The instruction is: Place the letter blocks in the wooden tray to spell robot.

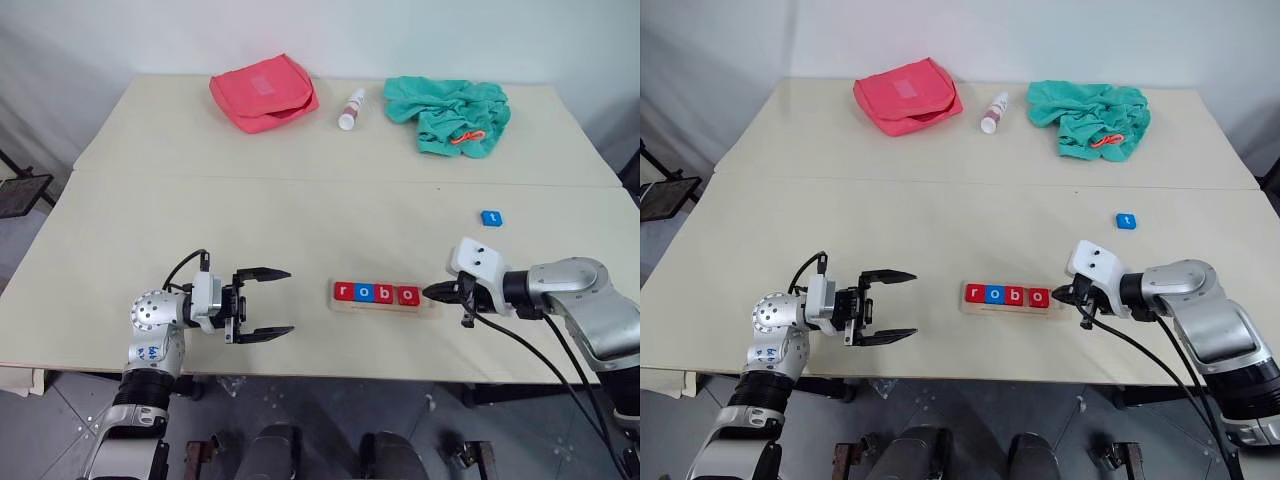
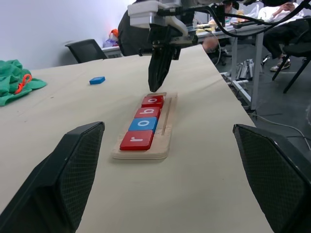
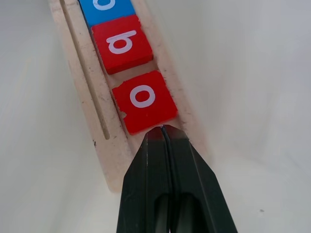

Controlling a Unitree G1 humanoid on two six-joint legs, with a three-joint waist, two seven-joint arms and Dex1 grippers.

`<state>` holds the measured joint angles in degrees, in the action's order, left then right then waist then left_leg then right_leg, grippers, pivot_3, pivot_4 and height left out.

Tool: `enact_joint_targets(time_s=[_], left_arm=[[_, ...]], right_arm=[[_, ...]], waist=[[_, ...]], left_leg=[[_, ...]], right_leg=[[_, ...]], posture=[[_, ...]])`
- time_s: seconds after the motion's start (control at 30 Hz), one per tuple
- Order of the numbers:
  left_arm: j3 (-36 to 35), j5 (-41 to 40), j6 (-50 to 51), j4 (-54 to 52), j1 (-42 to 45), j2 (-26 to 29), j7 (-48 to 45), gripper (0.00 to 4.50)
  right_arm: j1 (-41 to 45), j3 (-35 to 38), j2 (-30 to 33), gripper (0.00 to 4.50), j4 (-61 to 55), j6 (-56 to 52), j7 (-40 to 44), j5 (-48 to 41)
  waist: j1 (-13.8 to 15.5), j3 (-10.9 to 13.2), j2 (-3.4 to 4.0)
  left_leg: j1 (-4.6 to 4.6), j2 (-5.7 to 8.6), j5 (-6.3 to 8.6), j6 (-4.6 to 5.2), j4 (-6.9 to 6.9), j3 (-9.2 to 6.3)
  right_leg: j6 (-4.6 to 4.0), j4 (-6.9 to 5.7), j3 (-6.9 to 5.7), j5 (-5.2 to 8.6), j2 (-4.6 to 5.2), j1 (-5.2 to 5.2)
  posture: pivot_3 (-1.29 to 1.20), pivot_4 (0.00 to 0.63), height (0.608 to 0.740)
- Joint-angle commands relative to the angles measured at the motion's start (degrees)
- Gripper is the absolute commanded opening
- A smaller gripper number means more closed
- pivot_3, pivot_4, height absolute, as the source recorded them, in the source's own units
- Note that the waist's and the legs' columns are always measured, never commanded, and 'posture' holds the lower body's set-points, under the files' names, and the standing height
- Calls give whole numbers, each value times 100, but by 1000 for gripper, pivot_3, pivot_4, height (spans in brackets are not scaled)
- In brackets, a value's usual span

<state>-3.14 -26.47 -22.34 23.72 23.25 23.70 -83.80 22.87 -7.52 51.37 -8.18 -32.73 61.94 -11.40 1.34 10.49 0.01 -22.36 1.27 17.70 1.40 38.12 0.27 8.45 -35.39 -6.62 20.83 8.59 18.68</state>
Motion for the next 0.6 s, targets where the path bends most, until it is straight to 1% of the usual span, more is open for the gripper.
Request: enact_joint_targets(time_s=[0.03, 0.2, 0.37, 0.47, 0.6], left_arm=[[-38, -7, -47, -37, 43, 67, 5, 4500], [-50, -4, -40, -35, 52, 84, 27, 4500], [-51, 8, -51, 28, 96, 89, 22, 4500], [-54, 0, -50, 66, 133, 108, -15, 4500], [-64, -21, -60, 146, 186, 120, -58, 4500]], right_arm=[[-16, -69, -135, 12, 10, 96, -73, 35], [49, -82, -340, 12, 94, 71, -186, 21], [58, 27, -410, 12, 59, 17, -323, -10], [-200, 555, -309, 12, -217, -58, -514, -208], [-557, 1238, -344, 12, -348, 46, -810, -391]], waist=[[-5, 0, 0], [-8, 0, 0], [-11, 0, 0], [0, 0, 0], [10, 0, 0]], left_leg=[[0, 0, 0, 0, 0, 0], [1, -1, 0, 0, 0, 0], [1, -2, 0, 0, 0, 0], [1, -2, 0, 0, -1, 0], [-1, 2, 0, 0, -2, -4]], right_leg=[[0, 0, 0, 0, 0, 0], [0, -1, 0, 0, -1, 0], [0, -1, 0, 0, -1, 0], [0, -2, -1, 0, -1, 1], [0, -2, -2, 0, 1, 0]], posture=[[0, 150, 740], [0, 150, 740], [0, 150, 740], [0, 150, 740], [0, 150, 740]])
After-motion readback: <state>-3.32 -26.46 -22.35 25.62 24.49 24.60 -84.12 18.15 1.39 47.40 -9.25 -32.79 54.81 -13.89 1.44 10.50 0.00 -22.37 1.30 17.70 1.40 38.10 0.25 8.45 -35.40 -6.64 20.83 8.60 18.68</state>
